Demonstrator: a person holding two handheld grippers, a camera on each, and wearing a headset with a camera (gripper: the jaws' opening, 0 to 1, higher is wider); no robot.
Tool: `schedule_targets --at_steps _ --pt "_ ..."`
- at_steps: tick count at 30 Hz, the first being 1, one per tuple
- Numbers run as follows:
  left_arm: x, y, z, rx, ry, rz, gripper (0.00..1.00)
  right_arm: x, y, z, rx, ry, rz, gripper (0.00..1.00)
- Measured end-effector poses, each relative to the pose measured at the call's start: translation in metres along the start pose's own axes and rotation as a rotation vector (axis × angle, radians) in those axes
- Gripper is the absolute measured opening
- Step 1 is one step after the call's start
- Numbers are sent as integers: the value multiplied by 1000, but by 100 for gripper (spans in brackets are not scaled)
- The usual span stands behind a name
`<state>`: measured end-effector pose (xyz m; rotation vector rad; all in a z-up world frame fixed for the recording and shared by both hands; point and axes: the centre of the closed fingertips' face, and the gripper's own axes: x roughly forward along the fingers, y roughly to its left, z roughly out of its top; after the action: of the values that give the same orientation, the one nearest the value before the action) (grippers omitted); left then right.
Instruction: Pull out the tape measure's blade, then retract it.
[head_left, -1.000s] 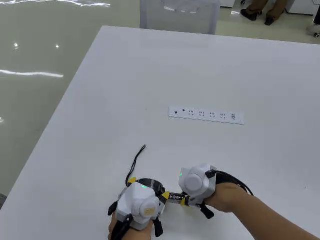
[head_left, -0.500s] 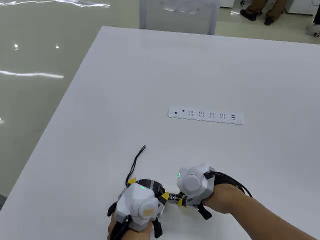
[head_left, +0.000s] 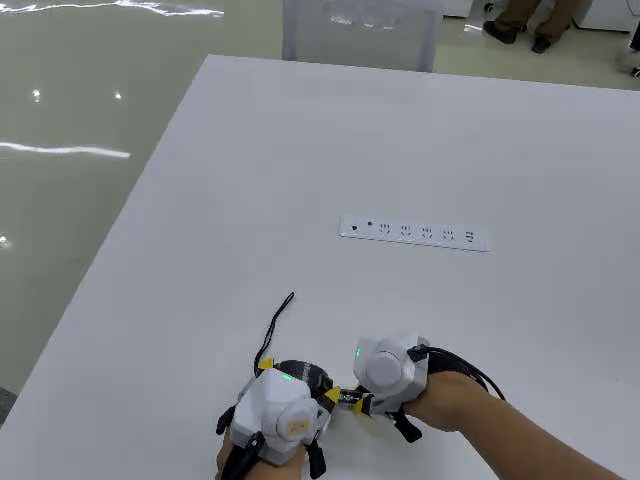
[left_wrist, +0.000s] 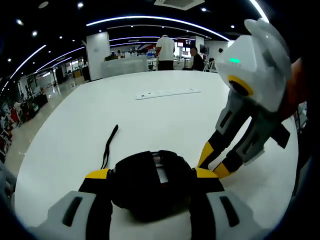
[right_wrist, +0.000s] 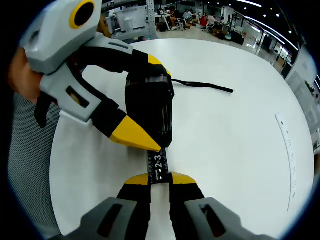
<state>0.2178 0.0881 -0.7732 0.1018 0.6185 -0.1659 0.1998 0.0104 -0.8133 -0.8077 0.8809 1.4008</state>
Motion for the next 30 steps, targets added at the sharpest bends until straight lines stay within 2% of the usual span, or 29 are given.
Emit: schedule_targets --at_steps 6,16,25,30 --pt "-1 1 1 -3 -1 -2 58 1 2 7 2 -21 1 12" --pt "-2 1 2 -6 -4 -5 58 8 -2 9 6 -29 4 12" --pt "2 2 -2 -7 -5 -10 58 6 1 14 7 -39 3 13" --pt "1 2 -3 -13 -6 -11 58 7 1 17 48 -72 12 13"
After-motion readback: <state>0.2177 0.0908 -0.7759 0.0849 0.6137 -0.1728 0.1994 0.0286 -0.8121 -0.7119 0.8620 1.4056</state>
